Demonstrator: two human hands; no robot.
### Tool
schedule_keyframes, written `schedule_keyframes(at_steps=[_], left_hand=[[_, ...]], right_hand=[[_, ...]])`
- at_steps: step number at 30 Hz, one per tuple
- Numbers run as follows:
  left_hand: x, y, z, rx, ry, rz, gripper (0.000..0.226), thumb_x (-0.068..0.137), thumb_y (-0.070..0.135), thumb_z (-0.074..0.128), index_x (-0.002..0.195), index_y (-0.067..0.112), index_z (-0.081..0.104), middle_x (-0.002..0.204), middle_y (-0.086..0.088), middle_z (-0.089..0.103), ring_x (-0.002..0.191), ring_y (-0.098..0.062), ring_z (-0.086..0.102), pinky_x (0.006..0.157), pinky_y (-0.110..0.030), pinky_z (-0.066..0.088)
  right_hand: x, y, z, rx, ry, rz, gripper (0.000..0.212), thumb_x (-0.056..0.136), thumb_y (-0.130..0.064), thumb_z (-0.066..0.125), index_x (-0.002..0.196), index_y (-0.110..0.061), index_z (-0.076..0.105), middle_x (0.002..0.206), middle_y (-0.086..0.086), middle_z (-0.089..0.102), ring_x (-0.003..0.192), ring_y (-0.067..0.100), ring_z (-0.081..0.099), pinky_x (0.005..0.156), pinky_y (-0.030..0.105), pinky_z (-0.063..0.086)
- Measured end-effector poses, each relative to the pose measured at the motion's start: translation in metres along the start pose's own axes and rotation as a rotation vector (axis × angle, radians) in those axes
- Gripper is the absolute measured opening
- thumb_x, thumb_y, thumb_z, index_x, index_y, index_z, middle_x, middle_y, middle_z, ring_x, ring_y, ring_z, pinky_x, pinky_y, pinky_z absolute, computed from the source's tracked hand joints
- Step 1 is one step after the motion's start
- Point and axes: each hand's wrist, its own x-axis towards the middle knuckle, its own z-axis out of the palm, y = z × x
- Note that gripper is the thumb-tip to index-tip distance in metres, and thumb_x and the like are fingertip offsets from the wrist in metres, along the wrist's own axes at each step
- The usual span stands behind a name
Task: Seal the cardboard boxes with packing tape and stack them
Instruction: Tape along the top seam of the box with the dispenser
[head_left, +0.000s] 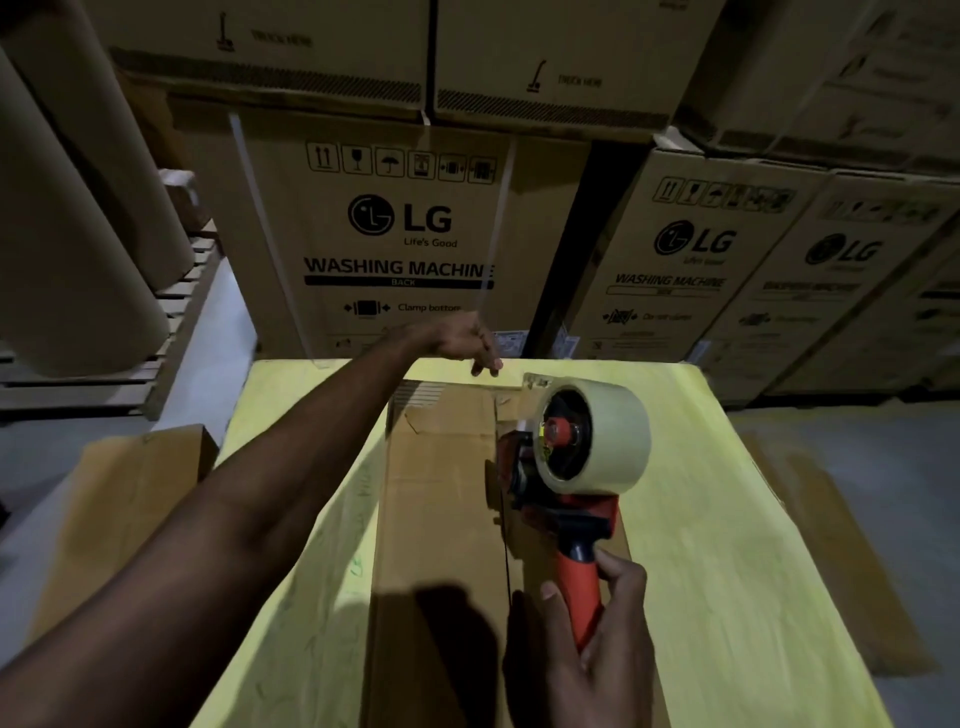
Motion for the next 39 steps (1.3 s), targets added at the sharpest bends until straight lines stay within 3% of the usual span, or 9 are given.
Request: schedule_keyframes(at_steps=[3,7,10,14,20,26,31,34,39], left_hand=[[0.004,-0.008,0.005,-0.041,0.019,-0.001,0.018,0.094,0.015,0.074,0.078,0.021,0.081,0.09,-0.018,0.078,0.097,-0.036,0.072,0.084,-0.032,0.052],[0.002,-0.007,0.009,-0.044,0.02,-0.003,0.013,0.094,0.011,0.071,0.087,0.013,0.082,0.085,-0.016,0.077,0.082,-0.025,0.068,0.076,-0.028,0.047],[-0.001,-0.005,0.007,-0.05,0.037,0.01,0.019,0.096,0.01,0.07,0.082,0.02,0.081,0.087,-0.016,0.077,0.079,-0.015,0.068,0.075,-0.027,0.046],[-0.002,-0.001,0.001,-0.037,0.034,0.022,0.015,0.096,0.014,0.071,0.085,0.018,0.08,0.081,-0.011,0.077,0.075,0.005,0.069,0.093,-0.032,0.047],[-0.006,0.008,-0.005,0.021,0.02,0.066,0.012,0.096,0.019,0.072,0.092,0.013,0.081,0.07,0.015,0.074,0.094,-0.024,0.073,0.094,-0.033,0.052],[-0.002,0.001,0.005,0.099,-0.002,0.097,0.023,0.095,0.022,0.074,0.076,0.035,0.076,0.076,-0.002,0.075,0.07,0.0,0.067,0.074,-0.02,0.048],[0.001,-0.01,0.013,0.053,-0.029,0.016,0.014,0.094,0.01,0.073,0.105,0.004,0.08,0.102,-0.017,0.078,0.084,-0.021,0.067,0.07,-0.028,0.053],[0.002,-0.011,0.015,0.092,-0.067,-0.094,0.015,0.096,0.014,0.071,0.107,0.016,0.081,0.101,-0.009,0.077,0.072,-0.018,0.055,0.056,-0.026,0.039],[0.001,0.0,0.015,0.132,-0.055,-0.253,0.031,0.099,0.035,0.069,0.125,0.019,0.073,0.112,-0.004,0.07,0.094,-0.021,0.064,0.07,-0.03,0.054]], right_hand=[[-0.003,0.002,0.006,0.001,0.002,0.005,0.038,0.086,-0.039,0.072,0.113,-0.039,0.045,0.074,-0.008,0.059,0.06,0.009,0.057,0.053,0.015,0.04],[-0.004,0.002,0.01,-0.001,0.022,-0.013,0.043,0.079,-0.053,0.062,0.117,-0.044,0.043,0.076,-0.009,0.062,0.065,0.01,0.062,0.057,0.022,0.046],[-0.002,0.0,0.008,-0.003,0.034,-0.034,0.042,0.08,-0.052,0.063,0.117,-0.045,0.044,0.075,-0.01,0.061,0.065,0.008,0.061,0.056,0.016,0.044],[0.0,-0.002,0.004,-0.005,0.02,-0.025,0.037,0.087,-0.041,0.071,0.114,-0.04,0.046,0.064,-0.006,0.052,0.055,0.013,0.054,0.05,0.015,0.037],[0.0,-0.003,0.002,0.018,0.037,-0.046,0.03,0.089,-0.044,0.064,0.113,-0.041,0.046,0.066,-0.007,0.054,0.06,0.011,0.057,0.051,0.012,0.038],[-0.003,0.004,0.01,0.012,0.007,-0.021,0.041,0.08,-0.049,0.063,0.115,-0.045,0.042,0.072,-0.004,0.058,0.063,0.013,0.059,0.053,0.015,0.04],[-0.006,0.009,0.016,0.004,-0.016,0.005,0.042,0.08,-0.054,0.061,0.117,-0.046,0.04,0.074,-0.006,0.06,0.064,0.015,0.06,0.056,0.024,0.042],[-0.006,0.009,0.017,-0.009,-0.003,0.011,0.043,0.081,-0.054,0.06,0.118,-0.047,0.04,0.077,-0.005,0.062,0.066,0.015,0.062,0.057,0.028,0.046],[-0.006,0.002,0.016,-0.038,0.013,0.054,0.043,0.087,-0.046,0.067,0.117,-0.051,0.037,0.085,-0.008,0.065,0.072,0.014,0.064,0.063,0.033,0.052]])
